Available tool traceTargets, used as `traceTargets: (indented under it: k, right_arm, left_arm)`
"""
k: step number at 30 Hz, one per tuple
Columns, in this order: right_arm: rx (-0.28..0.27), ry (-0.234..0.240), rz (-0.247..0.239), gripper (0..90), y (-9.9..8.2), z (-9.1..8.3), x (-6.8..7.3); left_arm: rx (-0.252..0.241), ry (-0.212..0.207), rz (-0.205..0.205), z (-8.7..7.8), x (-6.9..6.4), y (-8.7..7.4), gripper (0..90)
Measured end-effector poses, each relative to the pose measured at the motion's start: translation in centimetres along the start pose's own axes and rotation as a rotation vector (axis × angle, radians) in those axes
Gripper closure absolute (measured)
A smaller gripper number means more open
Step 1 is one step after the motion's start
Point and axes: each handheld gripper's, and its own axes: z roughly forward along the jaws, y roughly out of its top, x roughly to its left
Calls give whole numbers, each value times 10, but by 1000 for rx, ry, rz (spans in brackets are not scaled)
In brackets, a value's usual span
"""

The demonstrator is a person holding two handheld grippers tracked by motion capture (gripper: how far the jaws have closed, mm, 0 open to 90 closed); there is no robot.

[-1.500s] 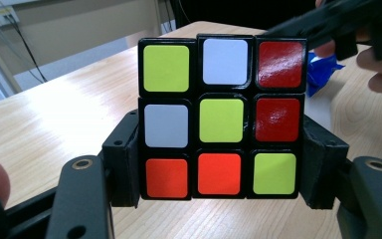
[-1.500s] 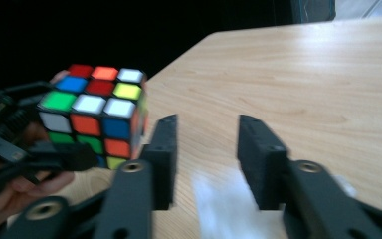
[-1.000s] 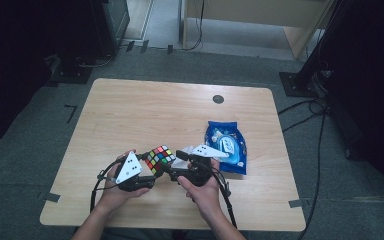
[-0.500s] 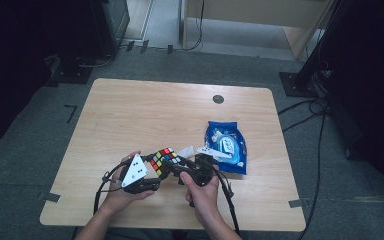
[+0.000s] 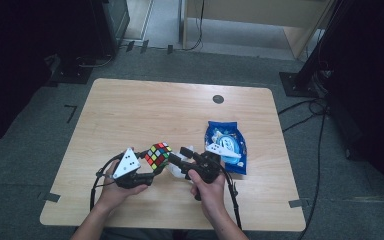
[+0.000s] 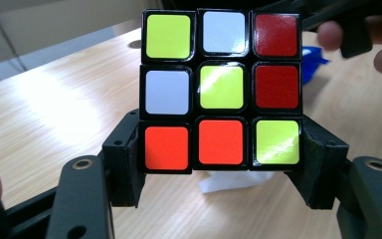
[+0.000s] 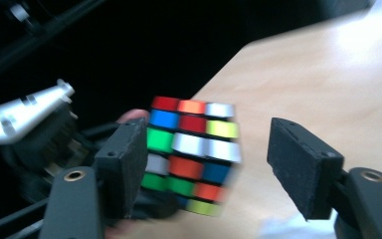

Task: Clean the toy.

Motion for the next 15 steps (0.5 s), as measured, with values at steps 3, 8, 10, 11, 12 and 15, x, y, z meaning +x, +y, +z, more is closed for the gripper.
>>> traceTargets:
  k: [3, 8, 10, 11, 12, 15]
  right_arm:
    - [2, -37, -206, 359, 1, -3, -6]
    - [72, -75, -493, 323, -13, 6, -8]
    - [67, -85, -610, 309, -21, 12, -3]
    - [55, -92, -669, 308, -25, 15, 0]
    - [50, -96, -724, 306, -28, 17, 2]
    - [50, -103, -850, 296, -36, 21, 7]
  left_arm:
    - [-5, -10, -49, -6, 11, 2, 341]
    - [-3, -40, -106, -12, 20, 5, 341]
    - [5, -50, -108, -12, 20, 7, 341]
    - [11, -55, -109, -12, 19, 9, 341]
    - [17, -58, -110, -12, 18, 10, 341]
    - [30, -79, -117, -10, 17, 12, 341]
